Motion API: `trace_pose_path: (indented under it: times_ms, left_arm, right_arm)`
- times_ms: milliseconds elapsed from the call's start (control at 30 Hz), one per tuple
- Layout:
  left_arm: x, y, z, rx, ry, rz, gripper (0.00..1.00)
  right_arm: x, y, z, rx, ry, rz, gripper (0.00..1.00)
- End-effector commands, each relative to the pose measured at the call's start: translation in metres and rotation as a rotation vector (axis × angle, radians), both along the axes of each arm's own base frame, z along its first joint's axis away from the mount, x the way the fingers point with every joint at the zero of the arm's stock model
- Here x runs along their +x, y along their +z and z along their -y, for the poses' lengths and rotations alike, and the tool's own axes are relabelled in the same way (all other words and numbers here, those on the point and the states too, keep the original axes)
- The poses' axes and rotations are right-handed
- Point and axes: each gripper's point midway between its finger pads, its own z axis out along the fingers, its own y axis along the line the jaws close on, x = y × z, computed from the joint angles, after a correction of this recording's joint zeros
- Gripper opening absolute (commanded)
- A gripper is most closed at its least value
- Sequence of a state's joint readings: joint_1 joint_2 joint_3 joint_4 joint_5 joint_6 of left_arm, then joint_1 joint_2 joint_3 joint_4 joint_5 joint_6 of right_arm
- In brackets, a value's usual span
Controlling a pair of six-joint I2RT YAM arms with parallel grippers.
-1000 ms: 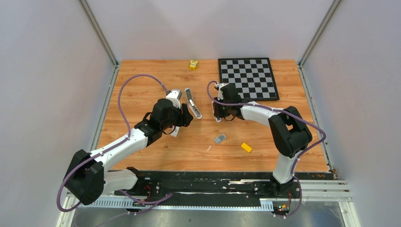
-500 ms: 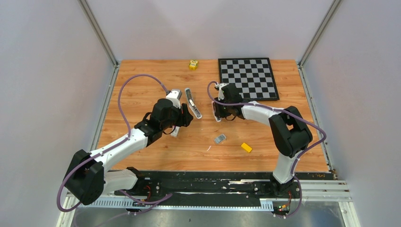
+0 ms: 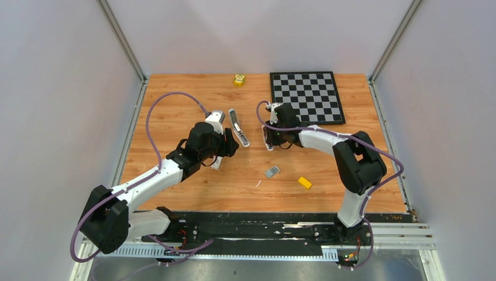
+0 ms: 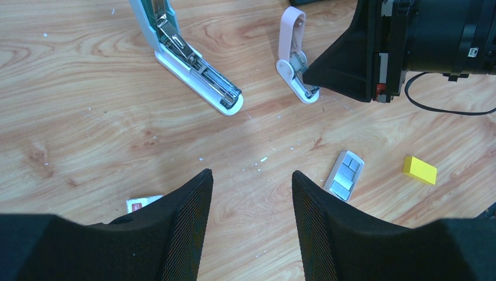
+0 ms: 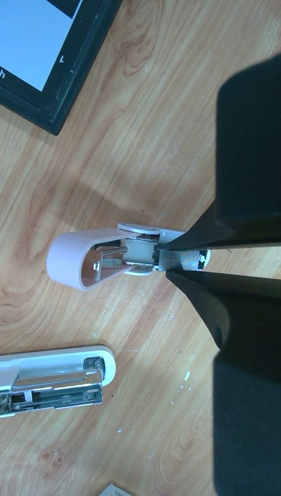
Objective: Load the staples into the stapler
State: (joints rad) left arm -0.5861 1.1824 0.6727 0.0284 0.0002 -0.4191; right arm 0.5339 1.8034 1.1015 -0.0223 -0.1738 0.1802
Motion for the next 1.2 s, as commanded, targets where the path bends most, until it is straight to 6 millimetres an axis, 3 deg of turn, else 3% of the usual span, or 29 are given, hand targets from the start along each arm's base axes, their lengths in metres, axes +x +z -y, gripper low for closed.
trace_pose_path:
  times_ms: [0,1167]
  left_arm:
    - [0.000,0.004,-0.001,-0.007,-0.005,0.026,0.55]
    - [0.001,0.004,-0.001,-0.004,-0.006,0.026,0.55]
  right_arm:
    - [0.006,0.012,0.003,0.002,0.000,0.020,0.20]
    - [0.008,-0.001,0.009,-0.030,-0.016,0.019,0.20]
